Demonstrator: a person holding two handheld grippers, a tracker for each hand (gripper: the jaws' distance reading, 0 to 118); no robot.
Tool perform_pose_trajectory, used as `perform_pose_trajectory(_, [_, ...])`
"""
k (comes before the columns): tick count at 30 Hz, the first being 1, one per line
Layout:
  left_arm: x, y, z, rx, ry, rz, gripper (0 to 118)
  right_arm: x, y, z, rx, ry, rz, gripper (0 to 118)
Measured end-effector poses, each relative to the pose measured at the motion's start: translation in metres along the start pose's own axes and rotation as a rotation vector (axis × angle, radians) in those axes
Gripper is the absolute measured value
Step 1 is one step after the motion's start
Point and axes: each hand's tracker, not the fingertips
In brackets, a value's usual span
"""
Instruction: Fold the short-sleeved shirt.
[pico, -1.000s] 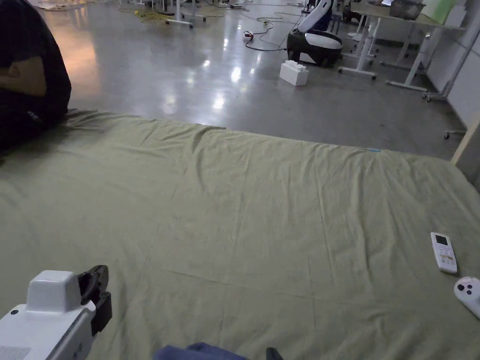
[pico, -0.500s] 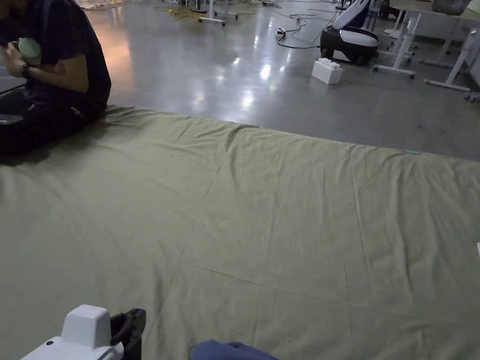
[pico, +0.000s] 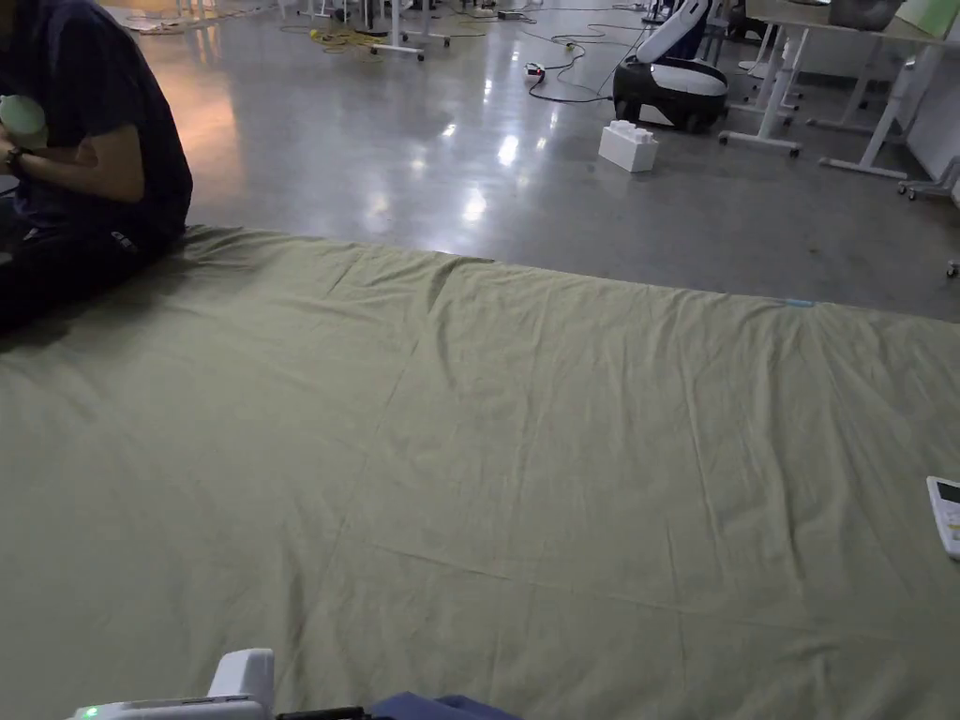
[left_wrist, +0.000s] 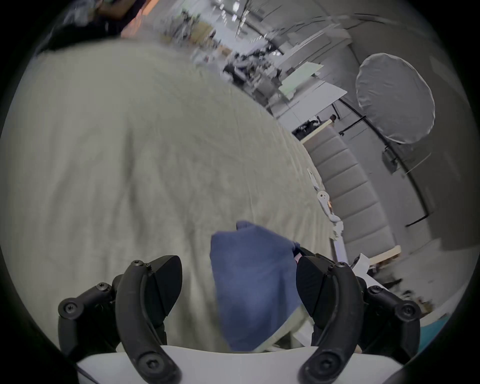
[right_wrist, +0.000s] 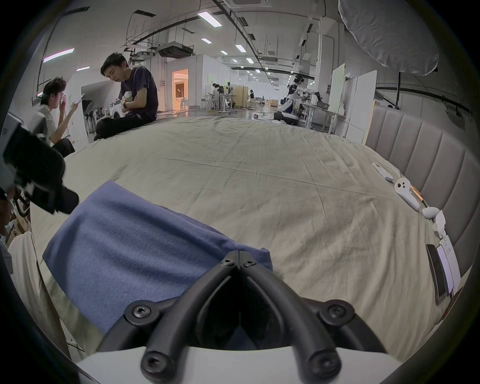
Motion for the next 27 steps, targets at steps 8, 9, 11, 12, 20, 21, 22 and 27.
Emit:
perform_pose_trajectory(8, [-0.016,-0.004,-0.052,-0.178,-0.199,0.132,88,0.003,-0.004,-0.003,0.004,0.002,-0.002,1])
perform_pose_trajectory(9, [-0.014,-0.006,-0.055,-0.172,-0.208,0.124,84,0.004,-0.005,-0.003,0.004,0.002,-0.002,1])
perform_pose_trajectory(11, [-0.013,-0.007,-0.059,-0.133,-0.202,0.112,73,0.005,-0.007,-0.005,0.006,0.001,0.005,1])
perform_pose_trajectory(12, [-0.015,-0.007,-0.062,-0.132,-0.190,0.124,66,0.005,-0.008,-0.006,0.004,-0.003,0.009,1])
perform_pose_trajectory(20, [-0.023,0.001,-0.058,-0.143,-0.217,0.157,37,0.004,-0.008,-0.005,0.006,-0.001,0.029,1])
perform_pose_trajectory(21, [-0.023,0.001,-0.056,-0.140,-0.218,0.161,33,0.004,-0.007,-0.005,0.006,-0.003,0.033,1])
perform_pose_trajectory(22, [-0.022,0.003,-0.054,-0.137,-0.218,0.155,31,0.003,-0.007,-0.005,0.006,-0.006,0.040,1])
perform_pose_trajectory(27, [-0.005,0.006,-0.042,-0.121,-0.238,0.100,26,0.002,0.003,0.003,0.005,-0.011,0.050,1])
